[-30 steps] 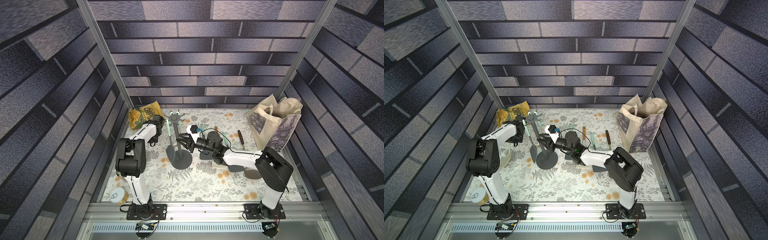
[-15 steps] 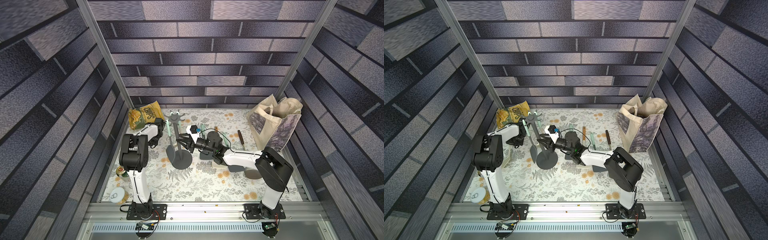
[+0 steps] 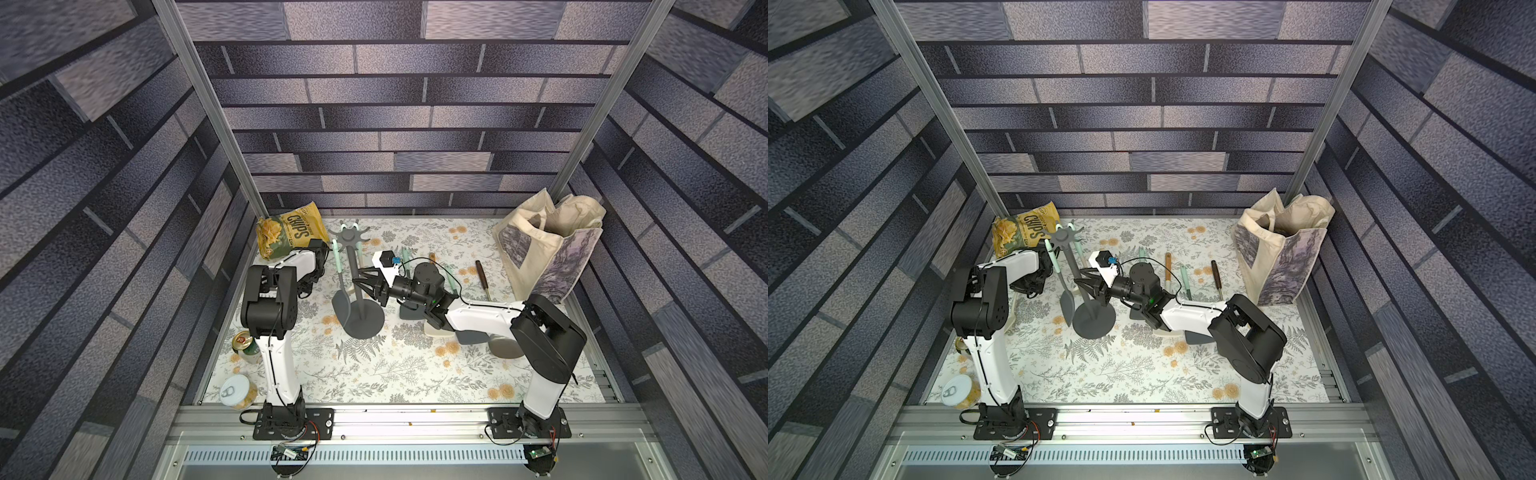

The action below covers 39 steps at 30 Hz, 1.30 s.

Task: Take the spatula off the kitchen utensil rack
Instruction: Place the spatula at the center of the board.

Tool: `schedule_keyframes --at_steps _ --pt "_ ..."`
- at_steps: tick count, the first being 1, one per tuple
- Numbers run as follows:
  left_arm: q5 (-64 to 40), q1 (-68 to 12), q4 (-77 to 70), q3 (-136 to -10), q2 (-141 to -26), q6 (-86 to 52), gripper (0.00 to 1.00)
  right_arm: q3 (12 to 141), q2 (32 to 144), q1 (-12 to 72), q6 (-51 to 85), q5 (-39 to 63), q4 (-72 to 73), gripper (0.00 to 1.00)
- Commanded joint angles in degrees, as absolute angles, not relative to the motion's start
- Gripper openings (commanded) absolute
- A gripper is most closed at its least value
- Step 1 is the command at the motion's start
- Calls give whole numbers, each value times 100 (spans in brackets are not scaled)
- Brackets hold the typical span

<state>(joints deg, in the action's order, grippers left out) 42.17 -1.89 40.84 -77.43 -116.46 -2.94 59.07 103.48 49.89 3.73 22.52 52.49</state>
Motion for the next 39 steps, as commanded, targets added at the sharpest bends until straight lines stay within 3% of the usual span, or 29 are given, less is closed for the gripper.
schedule_keyframes --at_steps 1,5,8,20,24,39 --pt "4333 -163 4162 -7781 -11654 -243 4 5845 10213 4969 308 2066 5115 34" --pt "4245 -167 4043 -7697 -11579 -272 6 5837 10204 4972 294 2056 5082 34" --pt "3974 -167 3886 -7584 -11424 -292 13 5849 10212 4966 298 2052 5079 34" --pt "3229 -176 2823 -6809 -10114 -353 52 5884 10213 4971 308 2074 5028 34" --pt "2924 -137 2344 -6396 -9399 -492 54 5897 10204 4972 295 2068 4993 35" --pt "-240 185 29 -4132 -6009 -1392 56 6056 10230 4970 -68 2096 4627 35"
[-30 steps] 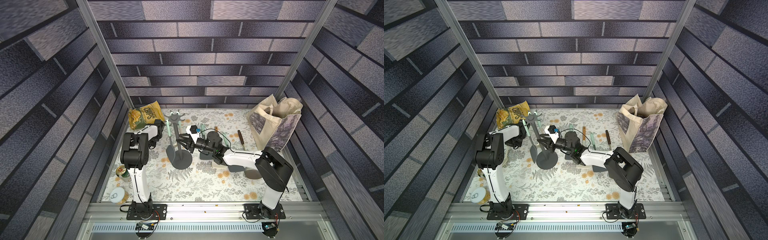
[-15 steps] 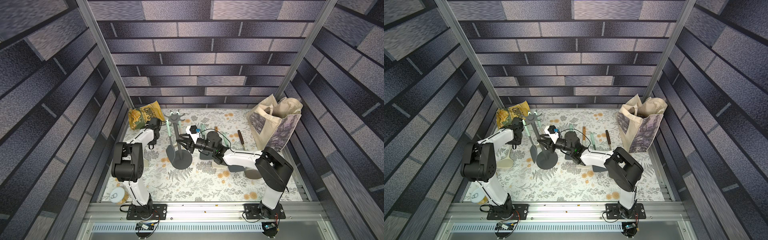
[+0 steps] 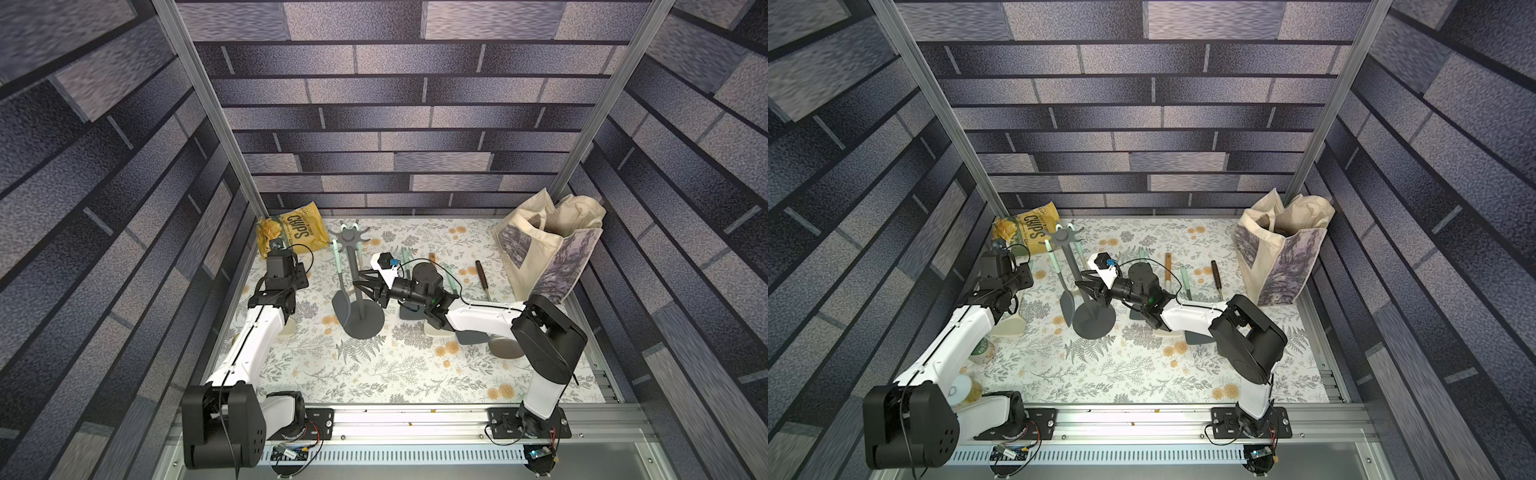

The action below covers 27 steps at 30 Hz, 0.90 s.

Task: Take the spatula off the kitchen utensil rack
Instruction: Place the spatula at the center of the board, then take off the spatula from the rack.

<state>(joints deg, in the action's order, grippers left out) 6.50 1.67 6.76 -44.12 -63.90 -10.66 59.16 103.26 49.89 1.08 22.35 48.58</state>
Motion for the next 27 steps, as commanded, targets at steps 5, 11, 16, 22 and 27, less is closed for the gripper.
schedule_keyframes --at_steps 5,11,16,22,27 --pt "-915 176 -513 -3648 -5195 -1695 56 6227 10257 4974 -249 2114 4476 35" --pt "-1307 176 -825 -3363 -4327 -1910 54 6328 10283 4966 -313 2158 4359 27" --pt "-1871 176 -1103 -3213 -3860 -1994 54 6322 10282 4971 -281 2183 4351 19" --pt "-2553 150 -1534 -3053 -3585 -2146 51 6249 10206 4971 -340 2175 4268 14" --pt "-2852 67 -1705 -3006 -3457 -2191 48 6209 10077 4976 -428 2180 4094 13"
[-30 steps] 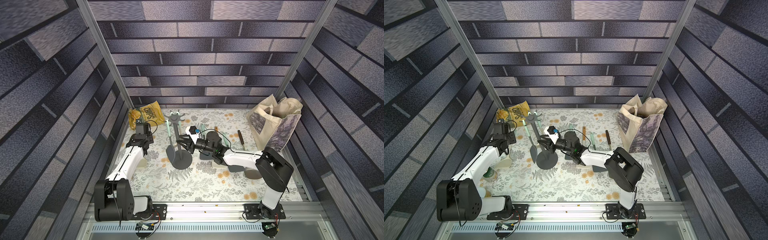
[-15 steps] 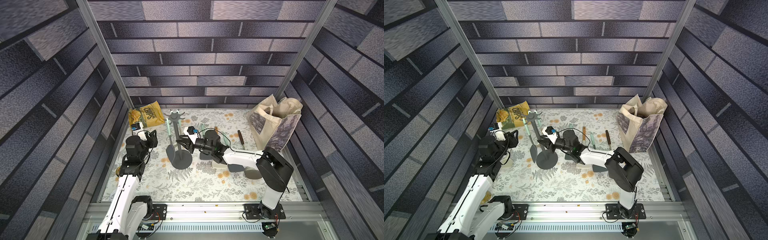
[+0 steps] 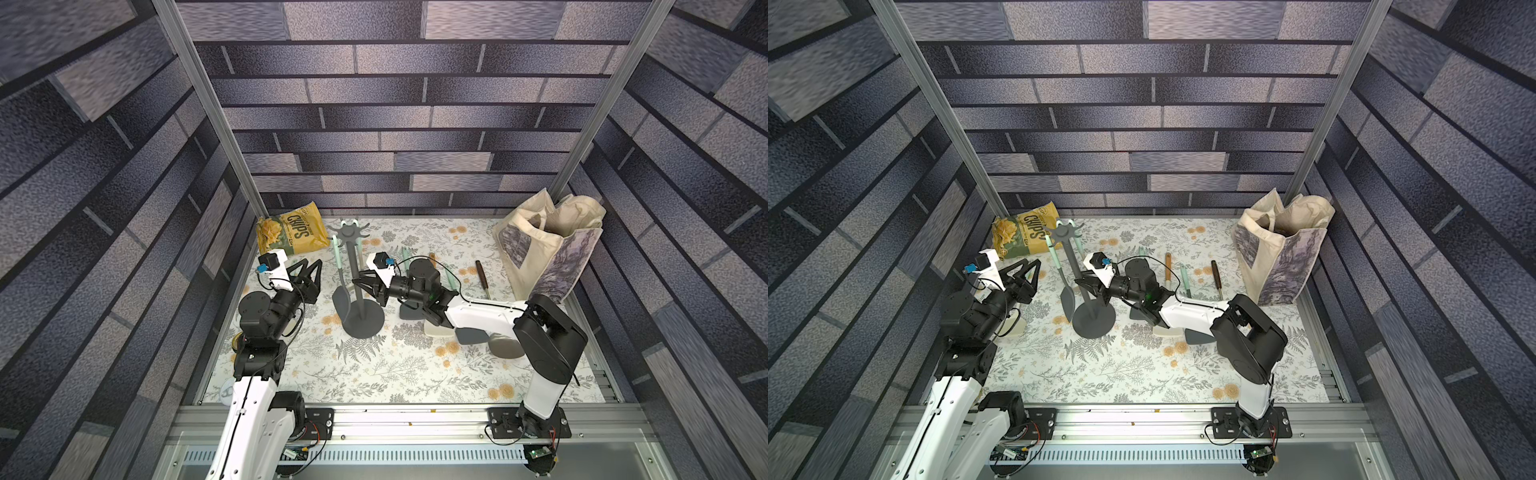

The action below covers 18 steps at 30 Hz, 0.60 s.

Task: Take the spatula off the kitchen utensil rack
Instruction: Take off the spatula from the rack.

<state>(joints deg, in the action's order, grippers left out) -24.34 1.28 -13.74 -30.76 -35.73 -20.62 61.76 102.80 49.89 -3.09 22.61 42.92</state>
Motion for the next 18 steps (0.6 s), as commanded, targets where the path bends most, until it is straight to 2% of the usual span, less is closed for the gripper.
schedule_keyframes --at_steps 1,9,14,18 --pt "-2880 38 -1691 -3013 -3422 -2153 47 6205 10057 4973 -450 2171 4066 13" --pt "-2821 -444 -1195 -3145 -3140 -1664 45 6170 9959 4973 -490 2150 3973 13" --pt "-2313 -1003 -776 -3407 -3373 -1057 41 6161 9924 4980 -483 2145 3989 13" --pt "-2091 -1206 -1013 -3454 -3653 -931 37 5952 9888 4979 -470 2142 3999 13"
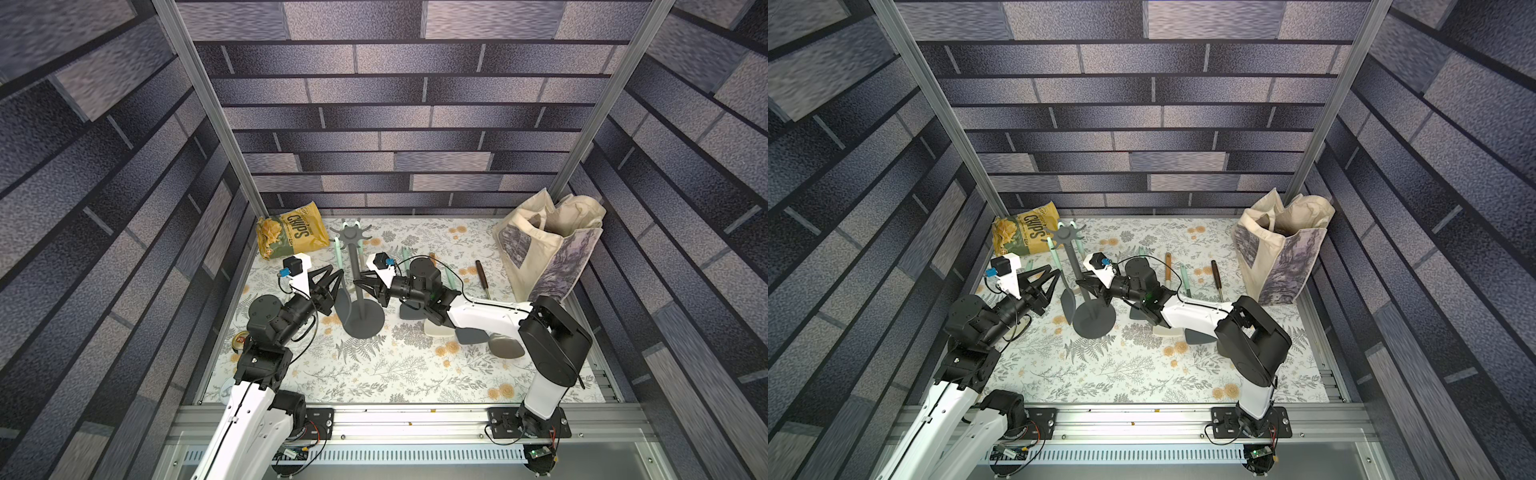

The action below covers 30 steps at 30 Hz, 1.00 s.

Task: Take the spatula off the kitchen utensil rack
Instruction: Take off the spatula from the rack.

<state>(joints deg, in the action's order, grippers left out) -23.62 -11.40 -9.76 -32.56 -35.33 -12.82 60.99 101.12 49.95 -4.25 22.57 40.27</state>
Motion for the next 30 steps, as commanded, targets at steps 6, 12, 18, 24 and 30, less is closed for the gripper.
schedule_keyframes --at_steps 6,12,18,24,30 --pt "-2249 -1272 -1257 -3572 -4027 -888 33 5953 9879 4979 -466 2137 3982 13" --pt "-2224 -1297 -1379 -3577 -4172 -855 30 5999 9933 4983 -462 2160 3990 13" --pt "-2278 -1320 -1459 -3603 -4322 -853 24 6029 9984 4982 -455 2167 3973 13" --pt "-2197 -1345 -1308 -3613 -4242 -783 14 6056 9993 4983 -457 2153 3958 13" --pt "-1898 -1376 -1022 -3655 -4008 -621 3 6051 10011 4982 -448 2142 3955 13"
